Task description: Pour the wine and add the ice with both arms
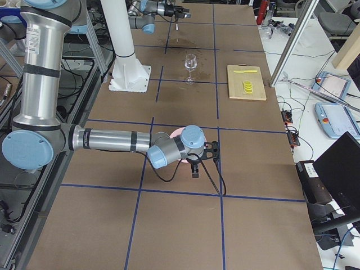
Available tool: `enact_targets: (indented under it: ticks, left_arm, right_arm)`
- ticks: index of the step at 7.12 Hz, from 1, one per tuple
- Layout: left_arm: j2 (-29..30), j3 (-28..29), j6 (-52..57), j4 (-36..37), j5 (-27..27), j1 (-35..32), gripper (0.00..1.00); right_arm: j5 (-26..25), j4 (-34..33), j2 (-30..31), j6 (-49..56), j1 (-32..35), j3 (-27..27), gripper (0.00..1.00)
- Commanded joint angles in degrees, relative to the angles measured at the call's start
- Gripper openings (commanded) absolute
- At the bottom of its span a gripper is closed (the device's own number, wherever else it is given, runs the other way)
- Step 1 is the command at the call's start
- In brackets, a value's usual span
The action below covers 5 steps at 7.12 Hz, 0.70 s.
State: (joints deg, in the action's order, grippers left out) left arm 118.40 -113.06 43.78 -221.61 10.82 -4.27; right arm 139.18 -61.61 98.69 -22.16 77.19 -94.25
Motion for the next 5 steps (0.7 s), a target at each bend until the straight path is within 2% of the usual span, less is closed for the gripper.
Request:
enact_targets:
  ticks: [1, 3, 5]
  left_arm:
    - [2.53, 0.03, 2.87, 8.97, -0.01, -5.29, 1.0]
    - [3.15, 0.12, 10.51, 19.14, 0.08, -6.71, 1.0]
    - [4.2, 0.3, 13.7, 29.7, 0.08, -7.67, 1.0]
  right_arm:
    - [-0.05, 0.0, -0.78, 0.01, -0.11, 1.09, 1.0]
    - [0.04, 0.0, -0.78, 0.01, -0.11, 1.18, 1.0]
    - [-0.05, 0.09, -0.78, 0.01, -0.11, 1.18, 1.0]
